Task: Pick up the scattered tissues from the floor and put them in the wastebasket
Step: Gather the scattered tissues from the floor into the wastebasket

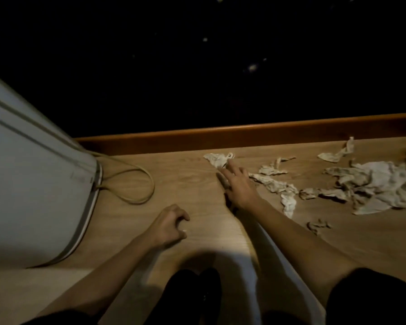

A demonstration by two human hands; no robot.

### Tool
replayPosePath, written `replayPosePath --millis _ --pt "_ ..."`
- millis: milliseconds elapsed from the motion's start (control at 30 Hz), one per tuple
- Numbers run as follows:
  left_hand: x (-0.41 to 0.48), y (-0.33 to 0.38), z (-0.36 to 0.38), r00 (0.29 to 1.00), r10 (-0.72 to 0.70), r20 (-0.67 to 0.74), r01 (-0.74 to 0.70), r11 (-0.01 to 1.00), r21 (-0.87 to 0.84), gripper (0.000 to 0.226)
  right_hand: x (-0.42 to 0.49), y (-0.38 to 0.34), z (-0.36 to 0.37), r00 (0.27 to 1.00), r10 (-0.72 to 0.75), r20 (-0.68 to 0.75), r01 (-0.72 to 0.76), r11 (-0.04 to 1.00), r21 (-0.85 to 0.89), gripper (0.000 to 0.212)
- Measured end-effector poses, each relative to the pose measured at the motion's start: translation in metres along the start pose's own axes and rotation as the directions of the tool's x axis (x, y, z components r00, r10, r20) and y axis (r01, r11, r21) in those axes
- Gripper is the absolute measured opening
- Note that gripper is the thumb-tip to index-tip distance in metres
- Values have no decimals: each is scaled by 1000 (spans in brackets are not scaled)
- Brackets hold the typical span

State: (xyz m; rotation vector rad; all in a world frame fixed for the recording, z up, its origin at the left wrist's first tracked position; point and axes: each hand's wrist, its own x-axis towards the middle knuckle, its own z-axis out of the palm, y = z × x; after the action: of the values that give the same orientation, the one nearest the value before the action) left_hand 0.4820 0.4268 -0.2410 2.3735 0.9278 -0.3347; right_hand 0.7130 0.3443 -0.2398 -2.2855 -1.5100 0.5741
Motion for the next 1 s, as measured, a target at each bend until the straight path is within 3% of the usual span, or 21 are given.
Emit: replayPosePath --millis 100,233,333,500,600,800,933,1000 --pt "-4 -3 14 995 96 6 -96 995 36 30 19 -10 15 998 55 23 -55 998 -1 66" --pt "-1 -3 21 989 148 -21 -147 988 41 5 10 -11 40 994 76 -81 -71 996 58 59" --pt "1 -6 24 985 170 -33 -169 985 38 11 -12 1 47 980 85 -178 -52 982 183 60" --pt "4 -7 31 978 196 -68 -190 978 92 12 -61 13 53 912 311 -268 -172 882 438 56" --pt "19 7 20 971 222 -90 -216 974 72 12 -75 20 63 917 292 -272 -175 906 385 51" --pt "86 70 -15 951 197 -237 -210 977 -31 14 -67 25 61 931 119 -346 -37 971 237 8" --pt "129 97 -30 919 239 -314 -256 967 -13 18 -60 26 51 947 52 -318 -2 988 154 5" --pt "145 101 -28 913 244 -328 -255 967 9 26 -55 31 40 925 88 -369 -45 991 123 11"
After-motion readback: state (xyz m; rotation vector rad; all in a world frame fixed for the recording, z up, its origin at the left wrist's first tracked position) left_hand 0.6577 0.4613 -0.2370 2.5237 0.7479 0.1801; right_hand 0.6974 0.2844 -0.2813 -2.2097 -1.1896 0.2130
